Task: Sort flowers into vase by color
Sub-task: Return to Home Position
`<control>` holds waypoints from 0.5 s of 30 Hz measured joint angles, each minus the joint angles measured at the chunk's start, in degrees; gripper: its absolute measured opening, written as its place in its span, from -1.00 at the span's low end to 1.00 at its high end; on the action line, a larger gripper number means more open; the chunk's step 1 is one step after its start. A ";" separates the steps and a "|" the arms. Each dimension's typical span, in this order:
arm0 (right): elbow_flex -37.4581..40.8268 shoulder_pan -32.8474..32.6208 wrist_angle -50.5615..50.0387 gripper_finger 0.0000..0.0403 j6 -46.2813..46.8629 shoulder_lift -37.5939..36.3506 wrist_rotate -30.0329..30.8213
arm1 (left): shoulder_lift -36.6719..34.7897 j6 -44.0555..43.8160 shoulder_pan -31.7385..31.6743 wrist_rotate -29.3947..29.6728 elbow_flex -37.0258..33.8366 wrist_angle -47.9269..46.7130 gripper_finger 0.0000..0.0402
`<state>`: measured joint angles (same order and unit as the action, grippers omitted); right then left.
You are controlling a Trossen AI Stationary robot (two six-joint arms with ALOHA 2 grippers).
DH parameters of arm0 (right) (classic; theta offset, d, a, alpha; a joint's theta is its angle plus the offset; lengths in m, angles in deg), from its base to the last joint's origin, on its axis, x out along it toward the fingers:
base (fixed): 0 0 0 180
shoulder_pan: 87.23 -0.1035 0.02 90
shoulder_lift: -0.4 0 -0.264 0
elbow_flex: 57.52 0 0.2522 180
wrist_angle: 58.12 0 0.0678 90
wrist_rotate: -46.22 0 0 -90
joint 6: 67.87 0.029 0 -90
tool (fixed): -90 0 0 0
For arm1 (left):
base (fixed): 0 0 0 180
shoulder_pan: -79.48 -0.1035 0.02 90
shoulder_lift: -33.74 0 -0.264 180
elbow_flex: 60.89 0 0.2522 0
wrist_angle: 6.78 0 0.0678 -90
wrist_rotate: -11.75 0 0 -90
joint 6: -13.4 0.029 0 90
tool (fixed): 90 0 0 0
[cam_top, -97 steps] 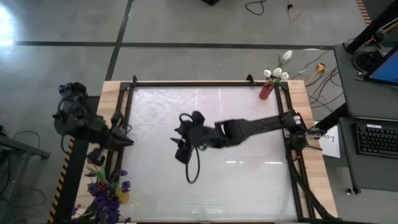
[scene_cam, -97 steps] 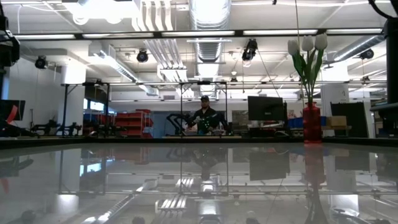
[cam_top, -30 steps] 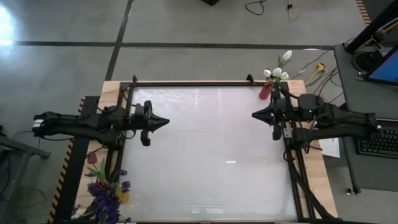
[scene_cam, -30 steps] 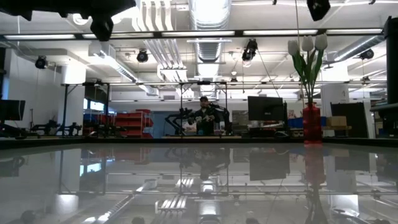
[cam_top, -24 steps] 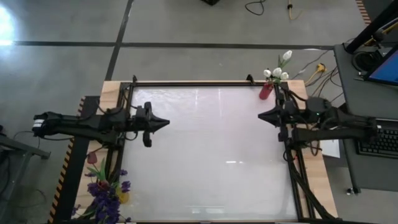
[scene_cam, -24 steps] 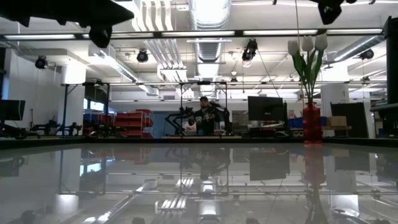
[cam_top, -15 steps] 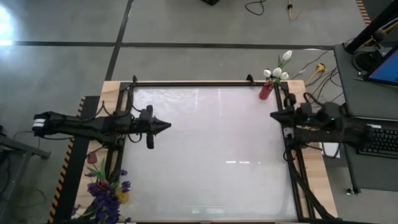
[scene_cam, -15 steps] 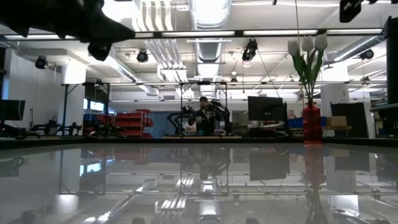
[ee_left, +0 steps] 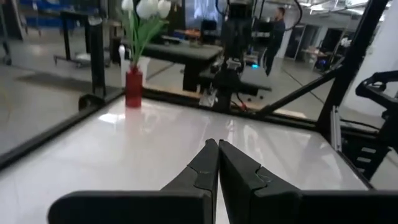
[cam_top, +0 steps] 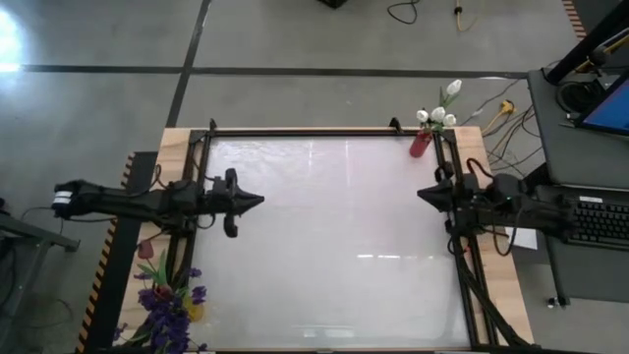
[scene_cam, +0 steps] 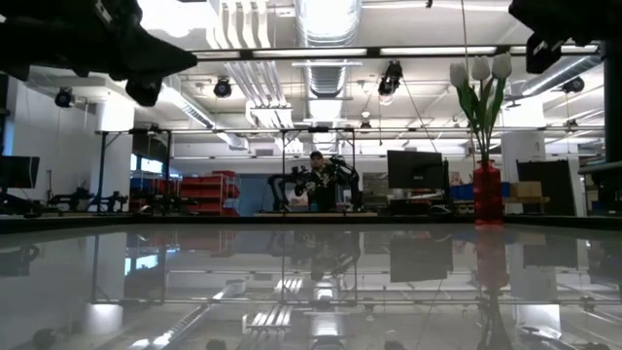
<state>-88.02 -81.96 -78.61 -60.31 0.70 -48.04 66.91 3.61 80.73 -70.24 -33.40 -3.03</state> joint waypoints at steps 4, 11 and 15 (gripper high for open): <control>3.34 0.00 4.11 -0.91 1.46 1.39 -0.96 | -3.98 2.62 0.04 0.01 -0.29 -0.48 -1.00; 9.07 -0.02 11.35 -0.91 0.98 0.52 -2.34 | -9.32 5.16 0.02 2.13 -0.40 -5.72 -1.00; 11.15 -0.02 11.93 -0.91 1.48 -0.24 -4.61 | -11.64 7.42 0.04 2.35 -1.54 -6.00 -1.00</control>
<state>-76.87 -81.98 -66.69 -58.83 0.46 -52.65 55.26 11.03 80.78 -67.90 -34.94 -9.03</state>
